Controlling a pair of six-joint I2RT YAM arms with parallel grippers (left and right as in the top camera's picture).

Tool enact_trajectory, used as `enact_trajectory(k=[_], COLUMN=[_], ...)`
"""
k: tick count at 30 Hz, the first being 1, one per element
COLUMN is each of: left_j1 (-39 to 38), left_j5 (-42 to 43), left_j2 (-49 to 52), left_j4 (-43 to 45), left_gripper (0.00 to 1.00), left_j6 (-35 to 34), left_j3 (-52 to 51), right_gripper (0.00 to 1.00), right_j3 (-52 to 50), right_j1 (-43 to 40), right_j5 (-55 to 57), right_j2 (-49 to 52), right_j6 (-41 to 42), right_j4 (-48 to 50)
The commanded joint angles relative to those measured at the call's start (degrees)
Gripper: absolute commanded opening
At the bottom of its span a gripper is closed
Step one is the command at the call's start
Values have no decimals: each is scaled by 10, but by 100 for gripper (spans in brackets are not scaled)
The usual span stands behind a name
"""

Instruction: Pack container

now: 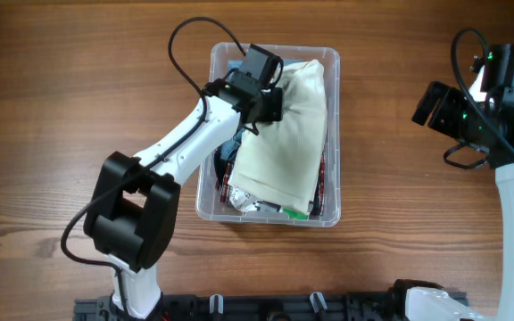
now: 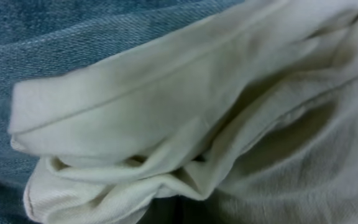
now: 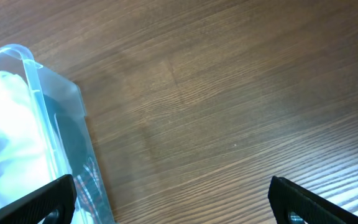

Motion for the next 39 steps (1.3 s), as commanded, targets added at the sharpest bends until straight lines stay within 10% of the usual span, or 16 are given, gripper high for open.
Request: enact_trajectory(k=[1,7,11,14,25,39], left_j1=[3,38,81,96,96,221], left_j5=[-12,-54,-2,25,-50,-142], left_j2=[103,106,106,104,-174,-349], left_j4=[-63,-83,-84,-88,-83,-71], left_gripper=[4,6,30,68,100,100], left_j6=[-38,-176,-184,-147,-24,-2], left_j3=[-59,-76,-76,-76,-76,-76], right_gripper=[100,100,100,100,100,100], right_j3=[-3,-3,-3,-3,-3,-3], right_j1=[-1,-1,-1,-1,1,166], right_j5=[-9,-10,-10,-10,-14,-53], right_j2=[7,7,7,7,6,76], right_j6=[-7,-7,-7,-7,-7,-186], right_j4=[0,-2,-3,-3,2,249])
